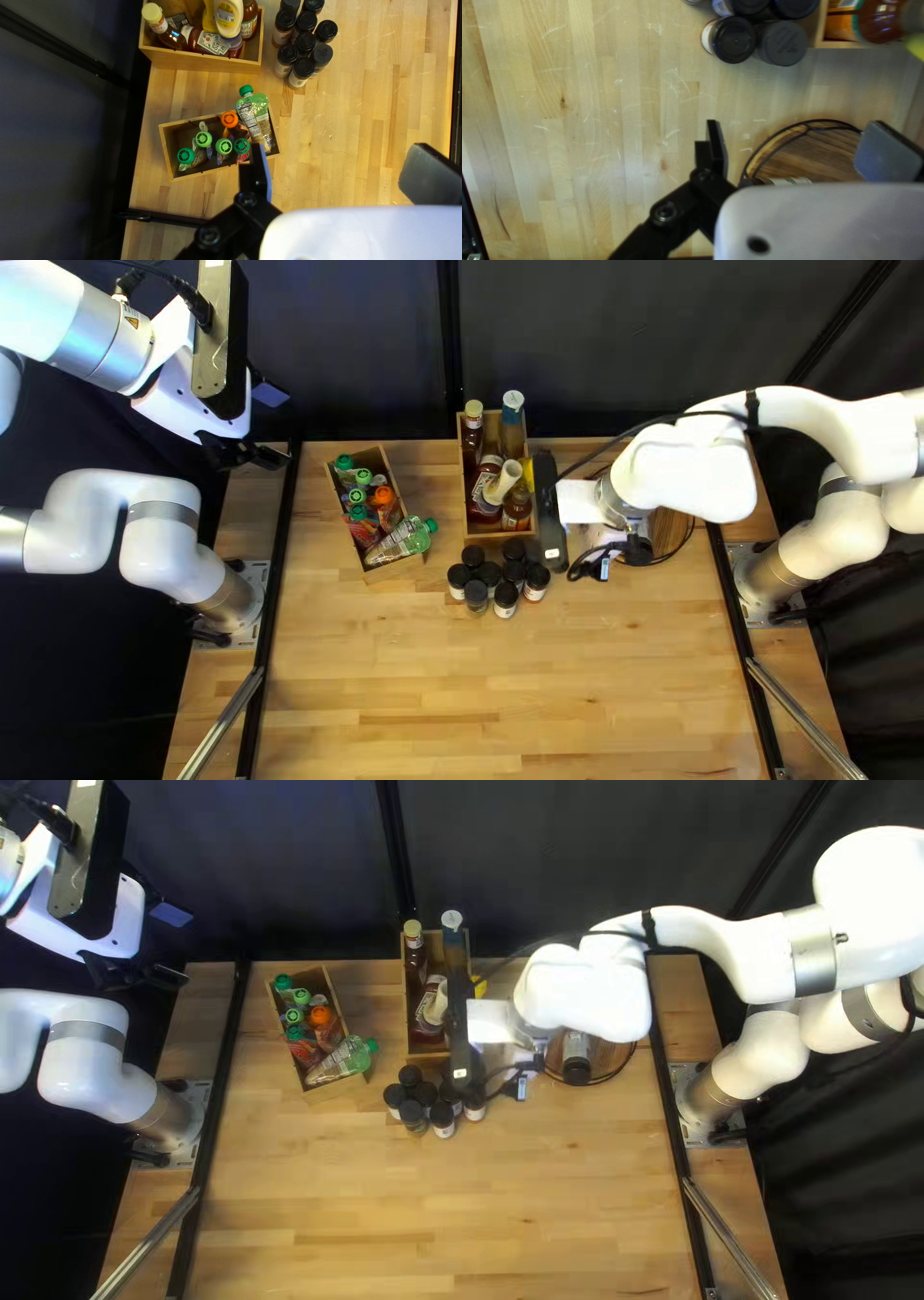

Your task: Separate condiments, baby food and spices and place it in 3 different racks/containers

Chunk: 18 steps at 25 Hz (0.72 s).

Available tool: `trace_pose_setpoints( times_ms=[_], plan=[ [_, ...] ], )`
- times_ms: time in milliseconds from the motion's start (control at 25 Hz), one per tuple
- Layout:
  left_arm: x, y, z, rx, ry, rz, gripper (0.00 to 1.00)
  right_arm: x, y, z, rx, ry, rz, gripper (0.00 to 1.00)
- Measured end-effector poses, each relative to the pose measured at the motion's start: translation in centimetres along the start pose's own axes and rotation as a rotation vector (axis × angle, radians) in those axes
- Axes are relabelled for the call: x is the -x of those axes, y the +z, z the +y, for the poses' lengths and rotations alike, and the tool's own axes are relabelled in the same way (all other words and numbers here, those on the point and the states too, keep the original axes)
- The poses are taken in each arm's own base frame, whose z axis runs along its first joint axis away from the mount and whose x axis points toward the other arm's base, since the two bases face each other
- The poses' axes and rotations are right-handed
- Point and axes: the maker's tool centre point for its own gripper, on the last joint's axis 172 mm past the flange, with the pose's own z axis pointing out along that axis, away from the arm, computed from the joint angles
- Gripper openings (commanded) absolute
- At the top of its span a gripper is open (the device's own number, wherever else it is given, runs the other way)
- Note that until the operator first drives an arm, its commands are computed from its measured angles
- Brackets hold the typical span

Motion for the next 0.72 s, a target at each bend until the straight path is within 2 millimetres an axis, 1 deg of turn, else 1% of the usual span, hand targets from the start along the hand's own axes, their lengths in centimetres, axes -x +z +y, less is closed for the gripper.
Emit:
trace_pose_setpoints(
  times_ms=[280,480,600,720],
  plan=[
    [0.0,0.0,0.0,0.0,0.0,0.0,1.0,-0.3,3.4,-0.9,-0.014,0.139,0.048,1.0],
    [0.0,0.0,0.0,0.0,0.0,0.0,1.0,-0.6,5.6,-1.1,-0.006,0.208,0.074,1.0],
    [0.0,0.0,0.0,0.0,0.0,0.0,1.0,-0.7,6.6,-1.1,0.003,0.242,0.086,1.0],
    [0.0,0.0,0.0,0.0,0.0,0.0,1.0,-0.6,7.2,-1.3,0.013,0.275,0.096,1.0]
  ],
)
